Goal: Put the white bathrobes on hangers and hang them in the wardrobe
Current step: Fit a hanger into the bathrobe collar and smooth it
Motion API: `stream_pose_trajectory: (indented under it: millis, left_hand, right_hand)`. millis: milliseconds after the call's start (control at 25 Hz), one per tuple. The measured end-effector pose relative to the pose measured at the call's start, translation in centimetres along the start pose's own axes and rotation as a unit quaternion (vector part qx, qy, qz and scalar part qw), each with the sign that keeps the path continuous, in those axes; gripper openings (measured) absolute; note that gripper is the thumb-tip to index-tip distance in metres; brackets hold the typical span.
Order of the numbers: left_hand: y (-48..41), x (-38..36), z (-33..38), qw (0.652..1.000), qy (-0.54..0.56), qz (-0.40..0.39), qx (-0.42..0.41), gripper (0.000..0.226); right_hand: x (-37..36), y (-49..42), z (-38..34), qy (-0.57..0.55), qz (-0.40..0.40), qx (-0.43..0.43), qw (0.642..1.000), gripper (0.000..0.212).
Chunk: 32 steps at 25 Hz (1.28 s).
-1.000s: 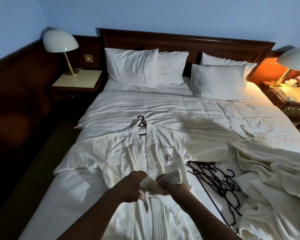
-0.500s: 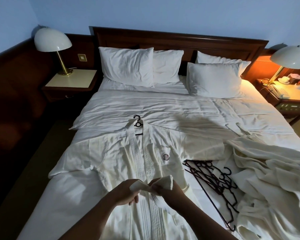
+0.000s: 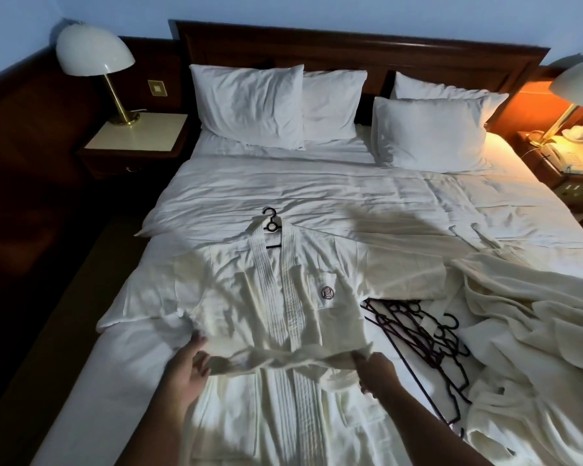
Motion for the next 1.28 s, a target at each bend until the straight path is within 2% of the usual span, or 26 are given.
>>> stream_pose_trajectory:
  millis: [120,160,240,320,360,400,440,480,520,560,640,680,800,880,920,1000,1080,1160,1200,1280]
  left_hand:
    - [-1.6,1.7,-0.6,0.990,0.136,0.008,-0.020,0.005]
    - [-1.7,2.2,-0.1,0.986,0.158,0.033,-0.036,0.015]
    - [-1.5,4.2,0.8,0.972,0.214,0.080,-0.062,0.041]
    - [-2.3,7.3,0.7,0.931,0.336,0.125,-0.076,0.044]
    - [-3.2,9.2,0.9,0.907,0.387,0.129,-0.106,0.059]
    - [-3.1,9.9,1.0,0.911,0.364,0.148,-0.128,0.070]
    - [-3.4,10.7,1.1,0.912,0.357,0.156,-0.128,0.067]
    - [-3.8,11.3,0.7,0.919,0.341,0.161,-0.114,0.052]
    - [-3.2,10.7,1.5,0.946,0.239,0.172,-0.134,0.037]
    - [-3.0,10.0,2.3,0.960,0.180,0.156,-0.145,0.033]
    - [-2.9,8.8,3.5,0.966,0.108,0.148,-0.180,0.038]
    - [-2.7,8.8,3.8,0.965,0.105,0.152,-0.186,0.036]
    - [-2.0,9.7,3.5,0.963,0.098,0.181,-0.172,0.017]
    - [-2.3,8.8,3.5,0.973,0.059,0.156,-0.159,0.017]
    - [-2.2,8.0,3.7,0.975,0.036,0.139,-0.168,0.023]
    - [-1.2,5.5,4.1,0.978,-0.001,0.085,-0.191,0.033]
    - [1.0,2.0,5.1,0.972,-0.064,0.013,-0.227,0.031]
    - [3.6,-1.3,5.7,0.955,-0.168,-0.037,-0.239,0.024]
    - [4.9,-3.2,5.8,0.944,-0.220,-0.055,-0.241,0.023]
    - [7.5,-7.6,5.9,0.911,-0.302,-0.114,-0.255,0.024]
  right_hand:
    - [0.0,-3.9,3.8,-0.189,-0.015,-0.100,0.977,0.037]
    - [0.2,-4.7,4.3,-0.219,-0.009,-0.111,0.969,0.035]
    - [0.9,-6.3,5.9,-0.209,0.008,-0.134,0.969,0.033]
    - [1.9,-7.8,7.8,-0.178,0.036,-0.149,0.972,0.034]
    - [2.0,-8.5,8.7,-0.172,0.044,-0.160,0.971,0.035]
    - [2.0,-9.1,9.3,-0.174,0.045,-0.167,0.969,0.035]
    - [1.4,-9.9,9.7,-0.190,0.040,-0.173,0.966,0.033]
    - [0.8,-10.2,9.8,-0.222,0.037,-0.175,0.958,0.029]
    - [0.4,-10.4,9.5,-0.272,0.036,-0.176,0.945,0.023]
    - [0.1,-10.6,9.3,-0.330,0.040,-0.180,0.926,0.016]
    - [0.1,-10.9,8.9,-0.426,0.055,-0.178,0.885,0.012]
    - [0.2,-11.1,9.0,-0.435,0.057,-0.175,0.881,0.015]
    - [0.8,-10.8,9.2,-0.389,0.076,-0.163,0.904,0.019]
    - [0.4,-10.7,8.9,-0.417,0.074,-0.155,0.893,0.013]
    - [-0.2,-10.8,8.4,-0.459,0.054,-0.152,0.874,0.012]
    - [-1.5,-10.8,6.6,-0.572,-0.006,-0.128,0.810,0.015]
    - [-2.1,-10.3,4.3,-0.655,-0.062,-0.086,0.748,0.009]
    - [-1.7,-8.7,1.7,-0.691,-0.091,-0.022,0.717,0.005]
    - [-1.6,-7.5,0.2,-0.680,-0.104,0.009,0.726,0.015]
    - [-1.2,-5.8,-1.8,-0.590,-0.096,0.064,0.799,0.056]
Point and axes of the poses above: each hand's wrist, its own y-axis away from the middle knuckle, its own x-axis out of the back of the hand, z = x × y, the point moved 8 cm from there along -y, towards the middle knuckle, and after that the axes turned 8 degrees about -z, right-handed, at the moved point
